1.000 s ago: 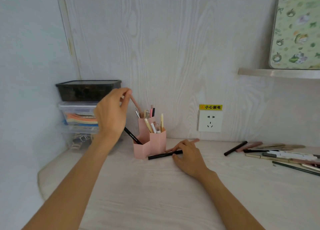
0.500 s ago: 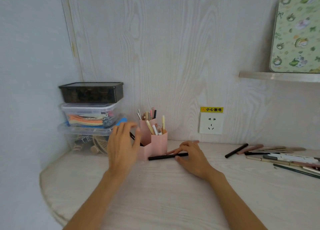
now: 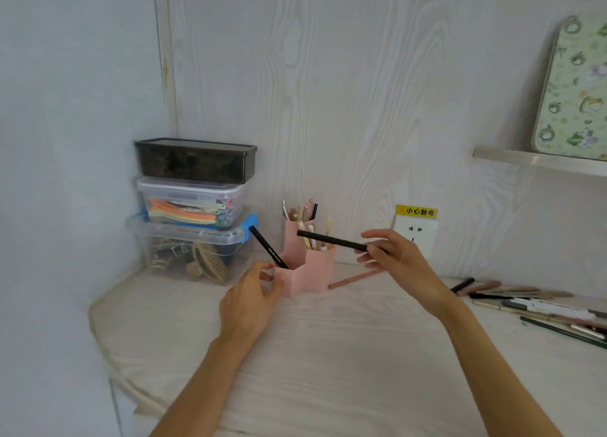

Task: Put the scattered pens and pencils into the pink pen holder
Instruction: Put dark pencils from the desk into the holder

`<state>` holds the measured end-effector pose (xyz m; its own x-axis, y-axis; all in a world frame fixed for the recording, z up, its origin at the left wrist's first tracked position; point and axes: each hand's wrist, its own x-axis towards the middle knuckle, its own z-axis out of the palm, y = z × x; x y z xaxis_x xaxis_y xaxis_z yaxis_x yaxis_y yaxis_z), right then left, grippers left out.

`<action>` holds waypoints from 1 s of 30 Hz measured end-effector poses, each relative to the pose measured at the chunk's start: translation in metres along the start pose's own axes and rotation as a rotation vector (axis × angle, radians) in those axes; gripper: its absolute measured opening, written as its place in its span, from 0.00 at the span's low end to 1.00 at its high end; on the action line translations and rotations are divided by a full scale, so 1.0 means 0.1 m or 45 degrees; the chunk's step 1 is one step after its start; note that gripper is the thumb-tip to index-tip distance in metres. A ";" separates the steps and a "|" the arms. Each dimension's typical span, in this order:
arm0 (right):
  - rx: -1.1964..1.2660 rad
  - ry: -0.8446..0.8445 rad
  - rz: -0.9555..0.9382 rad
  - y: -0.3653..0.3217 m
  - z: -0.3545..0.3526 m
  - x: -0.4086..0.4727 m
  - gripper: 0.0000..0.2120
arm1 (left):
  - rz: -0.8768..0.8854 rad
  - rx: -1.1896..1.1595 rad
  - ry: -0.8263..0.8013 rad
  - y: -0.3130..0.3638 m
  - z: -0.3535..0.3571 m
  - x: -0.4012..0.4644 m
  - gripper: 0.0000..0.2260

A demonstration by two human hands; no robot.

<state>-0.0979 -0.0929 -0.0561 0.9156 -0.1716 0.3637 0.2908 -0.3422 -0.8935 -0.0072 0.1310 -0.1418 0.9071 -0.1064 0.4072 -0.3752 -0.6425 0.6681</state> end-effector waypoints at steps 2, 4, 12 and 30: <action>-0.168 -0.004 -0.054 -0.22 0.08 0.09 0.11 | 0.001 -0.025 -0.002 0.00 0.00 -0.01 0.14; -0.276 0.015 -0.125 -0.42 0.17 0.20 0.12 | 0.005 -0.052 -0.004 0.00 -0.01 -0.02 0.14; -0.700 0.094 -0.507 -0.66 0.71 0.62 0.18 | 0.013 -0.097 0.012 0.01 -0.01 -0.04 0.12; -1.612 -0.138 -0.770 -0.42 1.07 0.98 0.22 | 0.032 -0.024 0.106 0.05 -0.07 -0.06 0.09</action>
<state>0.0097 0.0034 -0.0112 0.7741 0.3503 0.5273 0.2511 -0.9345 0.2521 -0.0156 0.1336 -0.1371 0.8789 -0.0582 0.4735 -0.4017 -0.6257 0.6687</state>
